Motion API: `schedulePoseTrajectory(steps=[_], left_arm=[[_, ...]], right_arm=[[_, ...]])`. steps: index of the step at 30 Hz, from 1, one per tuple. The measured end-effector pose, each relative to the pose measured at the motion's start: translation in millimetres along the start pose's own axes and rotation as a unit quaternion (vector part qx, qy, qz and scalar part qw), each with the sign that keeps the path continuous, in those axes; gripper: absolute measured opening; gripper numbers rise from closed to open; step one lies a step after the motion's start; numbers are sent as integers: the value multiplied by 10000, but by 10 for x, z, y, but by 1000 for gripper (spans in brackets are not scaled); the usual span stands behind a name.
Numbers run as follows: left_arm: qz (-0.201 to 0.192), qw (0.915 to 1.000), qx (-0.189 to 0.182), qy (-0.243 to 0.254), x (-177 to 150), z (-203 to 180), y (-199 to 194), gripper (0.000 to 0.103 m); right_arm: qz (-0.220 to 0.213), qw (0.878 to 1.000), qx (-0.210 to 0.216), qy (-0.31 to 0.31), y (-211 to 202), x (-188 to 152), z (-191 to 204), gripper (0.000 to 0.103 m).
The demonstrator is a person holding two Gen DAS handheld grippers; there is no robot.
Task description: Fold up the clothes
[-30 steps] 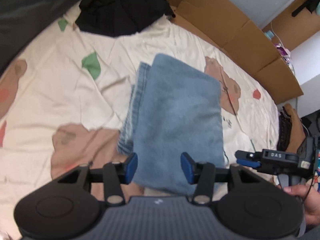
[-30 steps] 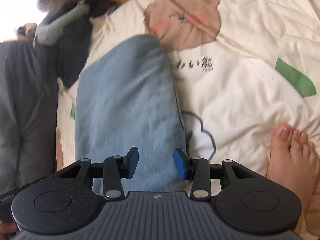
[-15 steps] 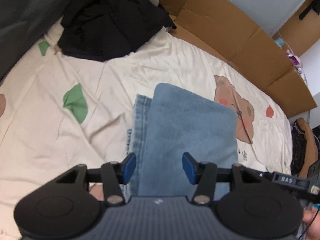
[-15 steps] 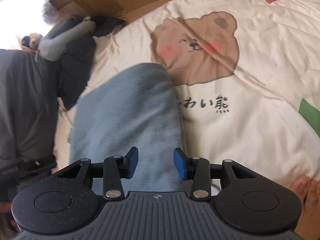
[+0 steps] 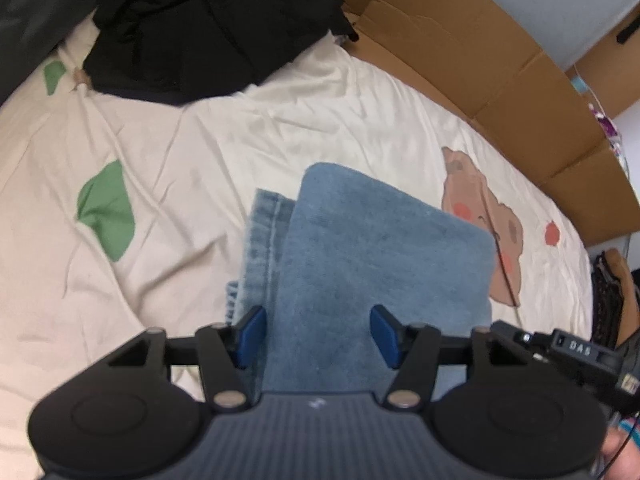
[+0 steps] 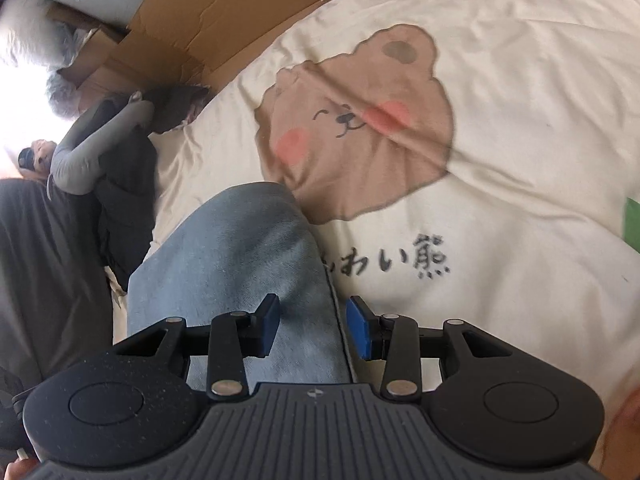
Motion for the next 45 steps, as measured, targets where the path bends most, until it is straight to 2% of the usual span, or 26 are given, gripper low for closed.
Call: schedulePoseTrajectory(steps=[3, 5, 7, 9, 11, 13, 15, 17, 20, 26, 31, 37, 40, 45], left_arm=[[3, 9999, -166, -11, 31, -6, 49, 57], [7, 9996, -268, -15, 51, -11, 81, 50], [36, 9996, -283, 29, 56, -16, 112, 48], [35, 9992, -397, 78, 63, -30, 126, 40], [63, 9987, -504, 20, 61, -16, 139, 36], [142, 9978, -632, -138, 44, 28, 166, 36], [379, 9949, -814, -456, 6, 87, 231, 37], [395, 9946, -828, -490, 7, 92, 236, 36], [349, 9966, -696, -266, 13, 45, 186, 9], [52, 9982, -546, 228, 51, -117, -112, 7], [-48, 9969, -657, 426, 126, -237, -352, 7], [-99, 9981, -512, 324, 203, -78, -391, 7], [-7, 9985, -473, 284, 172, 6, -298, 7], [-21, 9992, -407, 37, 149, 113, -117, 7]], right_arm=[[-10, 10000, -9, -89, 69, 12, 10, 43], [-12, 10000, -30, 16, 103, 10, -20, 43], [6, 10000, -2, 55, 141, 7, -28, 43], [86, 9999, 107, 12, 189, 25, -33, 43], [176, 9997, 185, -3, 221, 42, -56, 43], [216, 9995, 243, 18, 231, 47, -71, 43], [219, 9994, 271, 34, 233, 36, -69, 43], [241, 9993, 300, 20, 236, 11, -52, 43], [257, 9991, 339, 14, 222, -6, -27, 41], [241, 9990, 375, -23, 148, -20, 27, 42], [171, 9989, 415, -95, 51, -16, 75, 41], [29, 9978, 629, -190, -51, 14, 264, 42], [-55, 9981, 473, -386, -73, 27, 327, 42], [-196, 9973, 502, -508, -97, 85, 405, 42]])
Point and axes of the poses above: each gripper's, at about its wrist camera, not at the fingertips, and y roughly the way its jaws point, z to its left, x to its top, the point moved 8 cm from there along y, roughly the way its jaws point, and after that the axes turned 6 degrees about -y, right-handed, at the moved point
